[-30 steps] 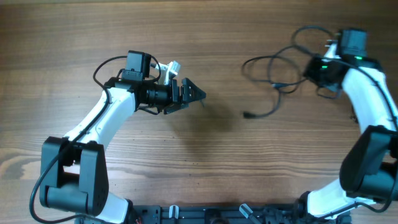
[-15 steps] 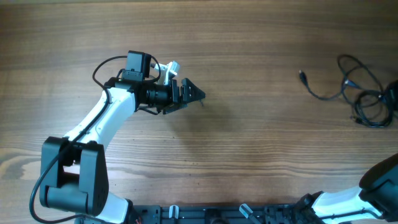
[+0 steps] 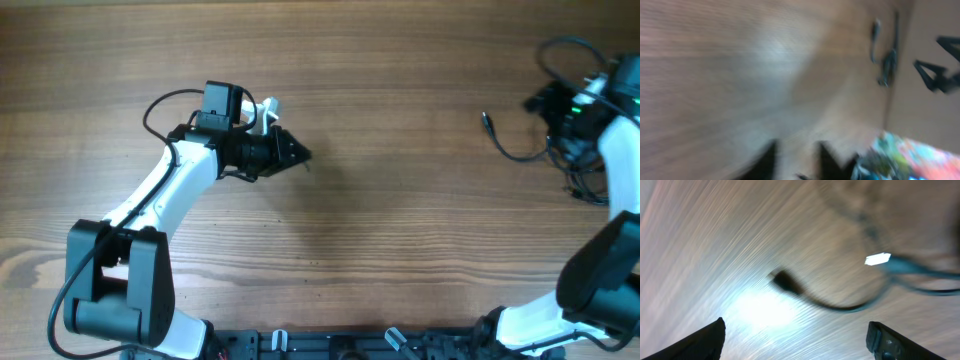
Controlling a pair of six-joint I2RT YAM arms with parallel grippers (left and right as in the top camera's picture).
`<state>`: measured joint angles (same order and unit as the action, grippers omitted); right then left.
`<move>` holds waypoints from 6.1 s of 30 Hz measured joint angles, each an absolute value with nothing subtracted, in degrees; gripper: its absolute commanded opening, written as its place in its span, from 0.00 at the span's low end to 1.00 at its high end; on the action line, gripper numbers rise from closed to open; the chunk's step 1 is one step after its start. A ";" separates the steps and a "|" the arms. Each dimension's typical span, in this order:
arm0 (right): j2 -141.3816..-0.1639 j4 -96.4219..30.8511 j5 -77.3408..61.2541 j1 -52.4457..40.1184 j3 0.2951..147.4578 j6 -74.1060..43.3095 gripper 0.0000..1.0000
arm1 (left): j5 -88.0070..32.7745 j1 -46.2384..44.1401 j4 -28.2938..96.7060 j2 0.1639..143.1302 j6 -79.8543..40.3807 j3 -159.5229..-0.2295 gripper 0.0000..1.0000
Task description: Untangle cables
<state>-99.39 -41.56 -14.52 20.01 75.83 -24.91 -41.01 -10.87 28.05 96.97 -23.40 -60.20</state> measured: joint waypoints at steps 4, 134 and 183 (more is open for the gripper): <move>-99.39 -42.87 -14.39 9.45 75.83 -22.17 0.98 | -29.10 -10.87 25.85 96.97 -27.66 -60.20 0.04; -115.79 -30.76 9.30 -39.66 75.55 -14.92 0.30 | -14.39 -2.17 32.60 86.78 -32.69 -63.72 1.00; -105.78 -19.75 4.10 -36.84 57.43 -8.80 0.04 | -14.39 -2.17 32.62 86.78 -32.69 -63.72 1.00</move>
<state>-105.78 -19.75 4.10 -36.84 57.43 -8.80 -14.39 -2.17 32.62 86.78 -32.69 -63.72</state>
